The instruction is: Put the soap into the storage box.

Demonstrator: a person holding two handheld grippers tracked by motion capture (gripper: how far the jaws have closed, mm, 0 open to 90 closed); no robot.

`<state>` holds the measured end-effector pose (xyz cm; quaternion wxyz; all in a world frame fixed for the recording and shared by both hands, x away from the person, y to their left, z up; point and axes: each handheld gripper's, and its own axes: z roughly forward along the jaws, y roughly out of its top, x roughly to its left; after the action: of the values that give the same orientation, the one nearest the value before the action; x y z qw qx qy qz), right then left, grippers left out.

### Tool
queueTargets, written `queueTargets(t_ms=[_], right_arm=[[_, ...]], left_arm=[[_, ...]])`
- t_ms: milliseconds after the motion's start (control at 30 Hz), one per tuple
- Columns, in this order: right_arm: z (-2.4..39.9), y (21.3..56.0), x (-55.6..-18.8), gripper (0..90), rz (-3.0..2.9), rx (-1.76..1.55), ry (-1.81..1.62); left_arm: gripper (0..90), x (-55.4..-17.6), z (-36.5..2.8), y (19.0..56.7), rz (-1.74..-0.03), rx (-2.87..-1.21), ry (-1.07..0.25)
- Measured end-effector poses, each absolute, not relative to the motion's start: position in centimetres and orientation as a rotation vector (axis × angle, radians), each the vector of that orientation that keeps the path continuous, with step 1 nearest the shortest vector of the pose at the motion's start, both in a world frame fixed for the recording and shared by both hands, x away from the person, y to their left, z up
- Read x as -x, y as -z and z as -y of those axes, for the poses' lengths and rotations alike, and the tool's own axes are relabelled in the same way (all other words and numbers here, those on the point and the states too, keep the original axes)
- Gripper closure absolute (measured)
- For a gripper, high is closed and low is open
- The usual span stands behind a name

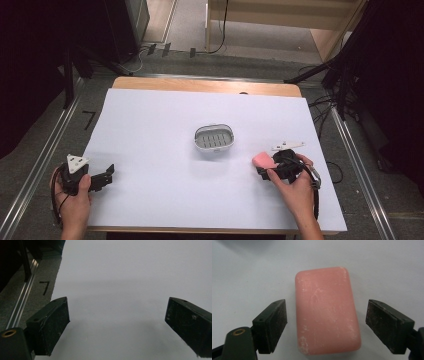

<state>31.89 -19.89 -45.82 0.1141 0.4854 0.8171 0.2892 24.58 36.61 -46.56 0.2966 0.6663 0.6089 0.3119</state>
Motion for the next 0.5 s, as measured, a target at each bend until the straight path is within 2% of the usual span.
queueTargets(t_ms=[500], right_arm=[[18.94, 46.51, -32.38, 31.7, -2.406, -1.448, -0.753]], left_arm=[[5.8, -24.6, -36.58, 46.57, -1.621, -1.774, -0.829]])
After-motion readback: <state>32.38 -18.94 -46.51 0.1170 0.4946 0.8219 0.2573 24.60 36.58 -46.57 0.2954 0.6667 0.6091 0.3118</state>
